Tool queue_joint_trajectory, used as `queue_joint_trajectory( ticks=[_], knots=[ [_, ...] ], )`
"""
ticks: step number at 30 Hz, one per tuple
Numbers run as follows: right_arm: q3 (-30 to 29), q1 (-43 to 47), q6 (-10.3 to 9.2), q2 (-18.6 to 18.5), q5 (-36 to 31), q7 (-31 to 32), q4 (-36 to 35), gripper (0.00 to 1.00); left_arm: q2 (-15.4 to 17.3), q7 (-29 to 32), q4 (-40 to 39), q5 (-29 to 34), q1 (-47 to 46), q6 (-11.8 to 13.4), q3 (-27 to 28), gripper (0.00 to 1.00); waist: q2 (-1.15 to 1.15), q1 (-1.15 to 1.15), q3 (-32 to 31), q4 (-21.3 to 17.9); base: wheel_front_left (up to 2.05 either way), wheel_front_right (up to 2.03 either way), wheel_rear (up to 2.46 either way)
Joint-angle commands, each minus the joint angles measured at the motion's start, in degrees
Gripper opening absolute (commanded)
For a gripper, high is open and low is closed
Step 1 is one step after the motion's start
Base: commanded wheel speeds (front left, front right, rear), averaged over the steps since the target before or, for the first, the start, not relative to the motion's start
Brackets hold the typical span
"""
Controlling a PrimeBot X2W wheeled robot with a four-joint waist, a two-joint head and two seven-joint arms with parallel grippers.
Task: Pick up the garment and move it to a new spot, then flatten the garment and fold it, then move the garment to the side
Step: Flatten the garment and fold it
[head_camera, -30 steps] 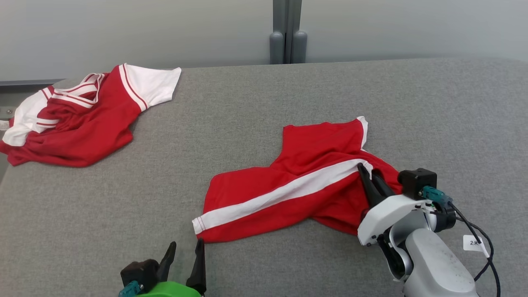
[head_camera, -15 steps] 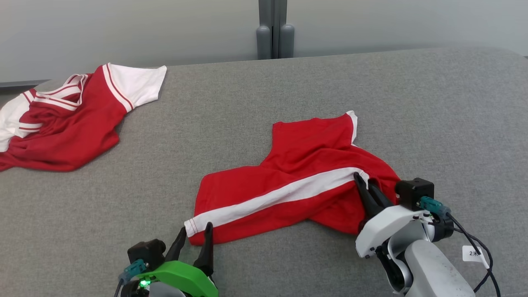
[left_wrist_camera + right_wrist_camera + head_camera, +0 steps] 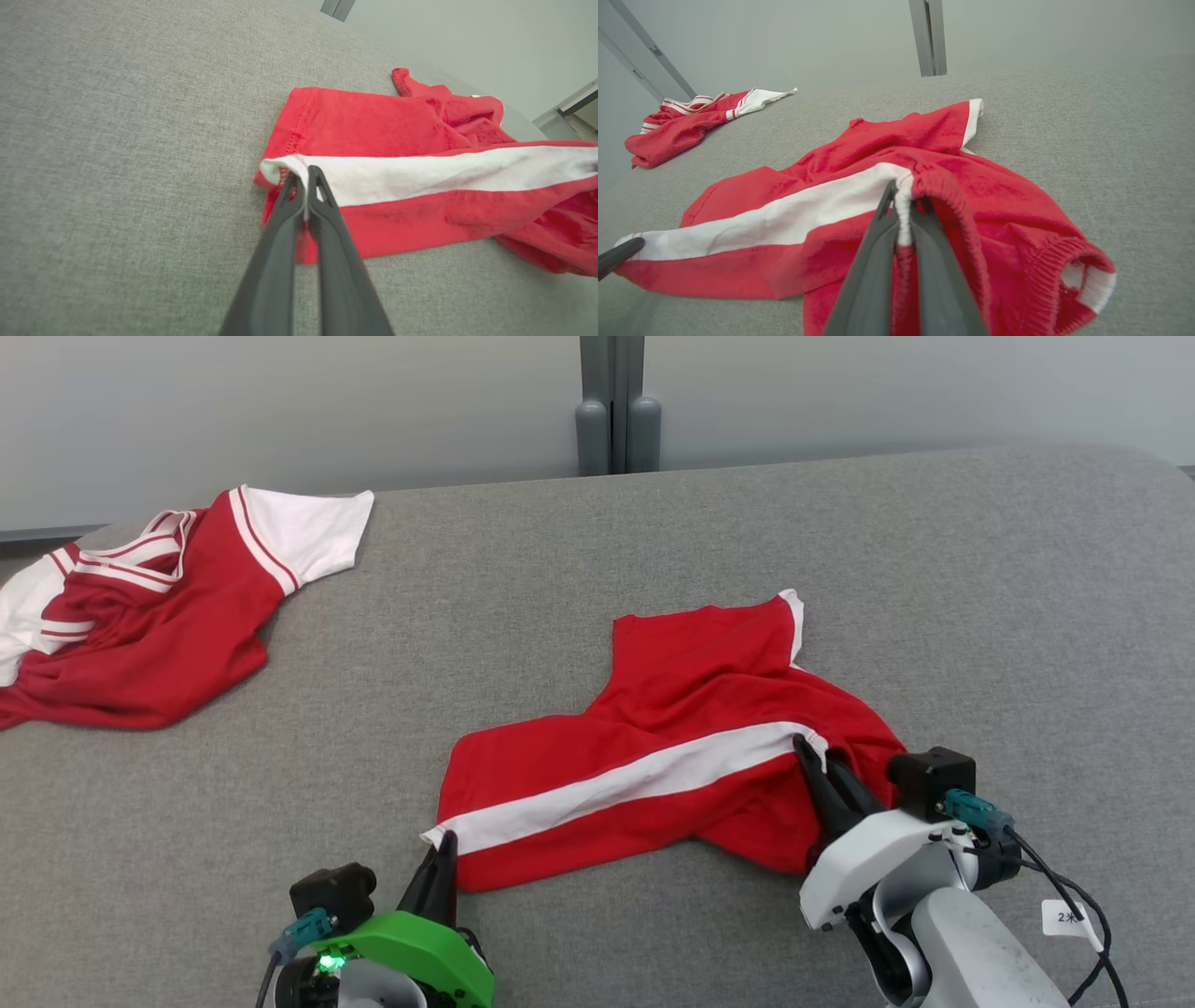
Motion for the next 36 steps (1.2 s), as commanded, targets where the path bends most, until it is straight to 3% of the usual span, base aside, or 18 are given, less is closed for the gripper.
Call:
queue_joint_trajectory(
  ticks=[1, 9, 14, 22, 29, 33, 36],
  knots=[
    [0.2, 0.57, -0.02, -0.15, -0.27, 0.02, -0.39, 0.0, 0.21, -0.45, 0.04, -0.21, -1.18, 0.45, 0.3, 0.0, 0.0, 0.0, -0.17, -0.09, 0.0, 0.0, 0.0],
    [-0.5, 1.44, -0.02, -0.13, -2.51, -3.63, -3.77, 0.0, 0.59, -1.67, -2.86, 1.04, -1.16, 0.65, 2.18, 0.0, 0.0, 0.0, -2.4, -0.81, 0.0, 0.0, 0.0],
    [-1.79, 2.54, -0.02, -0.15, -5.03, -4.84, -9.54, 0.0, 0.85, -1.72, -12.22, 4.43, 0.5, 1.06, 5.62, 0.0, 0.0, 0.0, -4.86, -1.44, 0.0, 0.0, 0.0],
    [-3.7, 4.92, -0.02, -0.74, -9.88, -2.54, -28.43, 0.0, 0.98, -1.69, -34.78, 10.99, 2.35, 1.72, 7.22, 0.0, 0.0, 0.0, -7.51, -2.97, 0.0, 0.0, 0.0],
    [-3.98, 6.95, -0.02, -2.9, -12.22, 3.38, -47.47, 0.0, 3.45, 1.44, -53.03, 13.75, 1.33, 3.16, 7.16, 0.0, 0.0, 0.0, -8.3, -4.28, 0.0, 0.0, 0.0],
    [-3.85, 7.23, -0.02, -4.01, -12.21, 6.65, -53.16, 0.0, 5.22, 5.67, -58.11, 13.83, -0.53, 3.54, 7.65, 0.0, 0.0, 0.0, -7.83, -4.59, 0.0, 0.0, 0.0],
    [-3.83, 6.59, -0.02, -4.57, -11.11, 8.87, -52.91, 0.0, 5.57, 8.31, -57.34, 11.67, -2.98, 3.1, 8.38, 0.0, 0.0, 0.0, -6.57, -4.52, 0.0, 0.0, 0.0]
  ],
)
